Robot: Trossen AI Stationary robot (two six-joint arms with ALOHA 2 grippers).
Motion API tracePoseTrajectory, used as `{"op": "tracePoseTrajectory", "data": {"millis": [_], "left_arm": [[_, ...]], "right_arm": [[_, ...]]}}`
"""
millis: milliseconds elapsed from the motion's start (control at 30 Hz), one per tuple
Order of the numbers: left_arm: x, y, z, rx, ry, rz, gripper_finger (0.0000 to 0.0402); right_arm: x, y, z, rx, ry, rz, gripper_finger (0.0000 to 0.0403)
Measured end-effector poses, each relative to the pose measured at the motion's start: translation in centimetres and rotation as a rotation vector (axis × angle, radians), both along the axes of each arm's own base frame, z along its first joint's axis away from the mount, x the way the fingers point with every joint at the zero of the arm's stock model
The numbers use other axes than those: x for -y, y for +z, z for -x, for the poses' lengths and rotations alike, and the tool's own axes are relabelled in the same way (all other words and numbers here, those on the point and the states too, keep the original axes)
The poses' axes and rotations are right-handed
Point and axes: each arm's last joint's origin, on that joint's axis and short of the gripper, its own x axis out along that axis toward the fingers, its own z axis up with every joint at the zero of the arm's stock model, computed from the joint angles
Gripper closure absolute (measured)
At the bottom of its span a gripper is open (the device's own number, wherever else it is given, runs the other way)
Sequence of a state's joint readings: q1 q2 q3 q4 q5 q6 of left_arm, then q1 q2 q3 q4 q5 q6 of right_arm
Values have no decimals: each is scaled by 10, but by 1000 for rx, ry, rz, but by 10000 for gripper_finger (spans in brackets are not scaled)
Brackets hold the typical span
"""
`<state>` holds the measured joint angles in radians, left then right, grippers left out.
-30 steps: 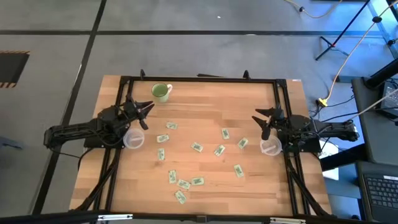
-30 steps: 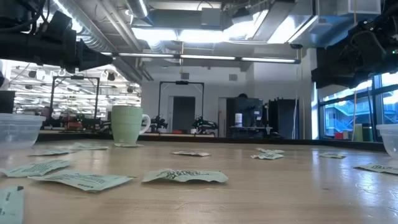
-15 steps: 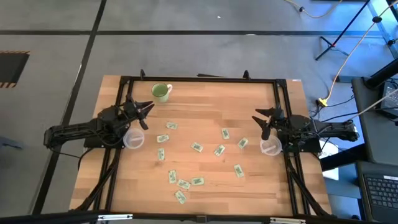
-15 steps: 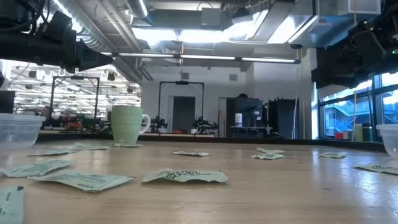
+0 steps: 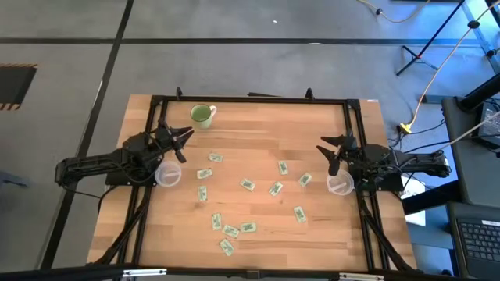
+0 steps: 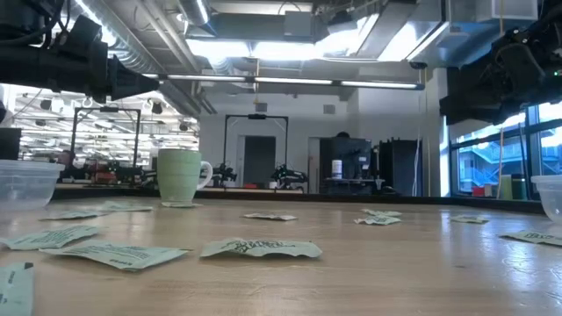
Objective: Pick and place items into bin
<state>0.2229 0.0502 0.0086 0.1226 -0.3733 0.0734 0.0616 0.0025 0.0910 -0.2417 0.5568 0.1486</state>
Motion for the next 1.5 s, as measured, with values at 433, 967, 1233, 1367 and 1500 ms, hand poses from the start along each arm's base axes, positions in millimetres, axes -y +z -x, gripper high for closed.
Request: {"op": "tracePoseTrajectory", "data": {"millis": [433, 967, 1233, 1367, 1500], "left_arm": [[0, 0, 0, 0, 0, 0, 339], [0, 0, 0, 0, 0, 0, 339], [0, 0, 0, 0, 0, 0, 339], [0, 0, 0, 0, 0, 0, 339], [0, 0, 0, 0, -1, 0, 339]], "right_arm": [[0, 0, 0, 0, 0, 0, 198], [0, 12, -1, 130, 0, -12, 198], [-1, 12, -4, 129, 34, -19, 199], [-1, 18, -10, 105, 42, 59, 199], [-2, 37, -19, 65, 43, 60, 199]]}}
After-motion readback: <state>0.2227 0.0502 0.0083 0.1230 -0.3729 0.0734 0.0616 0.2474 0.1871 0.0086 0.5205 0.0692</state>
